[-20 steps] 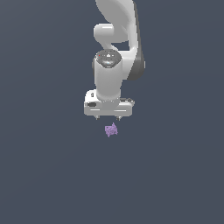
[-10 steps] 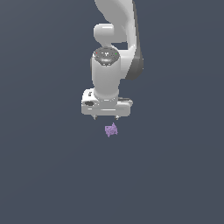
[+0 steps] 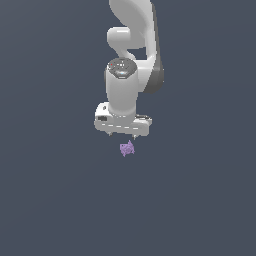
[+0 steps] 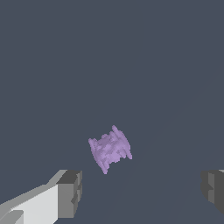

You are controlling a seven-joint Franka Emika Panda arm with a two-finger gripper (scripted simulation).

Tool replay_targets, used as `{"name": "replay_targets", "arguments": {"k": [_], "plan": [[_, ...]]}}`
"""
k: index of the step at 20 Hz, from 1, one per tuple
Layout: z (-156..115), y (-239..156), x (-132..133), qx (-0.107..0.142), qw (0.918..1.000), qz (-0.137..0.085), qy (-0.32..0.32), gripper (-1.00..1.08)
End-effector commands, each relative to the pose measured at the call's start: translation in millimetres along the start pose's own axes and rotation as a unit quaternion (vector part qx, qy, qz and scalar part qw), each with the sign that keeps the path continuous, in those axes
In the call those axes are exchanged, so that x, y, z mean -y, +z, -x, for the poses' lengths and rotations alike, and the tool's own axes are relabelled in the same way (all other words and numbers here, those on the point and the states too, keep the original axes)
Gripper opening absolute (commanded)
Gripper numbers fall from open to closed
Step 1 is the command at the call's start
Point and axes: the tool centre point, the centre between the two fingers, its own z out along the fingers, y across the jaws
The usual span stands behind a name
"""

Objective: Pick up the object and move it to a goal position.

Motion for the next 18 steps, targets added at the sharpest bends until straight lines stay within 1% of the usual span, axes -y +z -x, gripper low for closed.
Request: {"name": "replay_targets", "arguments": {"k": [1,5,9,13,18], "plan": [[0.7,4.0,1.6,0.0,0.9997,-0.002,0.024,1.0],[2.2,12.0,4.5,0.001,0.9972,-0.005,0.074,1.0],[4.0,20.8,7.5,0.002,0.9915,-0.008,0.13,1.0],[5.8,29.6,10.2,0.004,0.9826,-0.011,0.185,1.0],[8.2,40.3,13.2,0.005,0.9671,-0.013,0.254,1.0]]}}
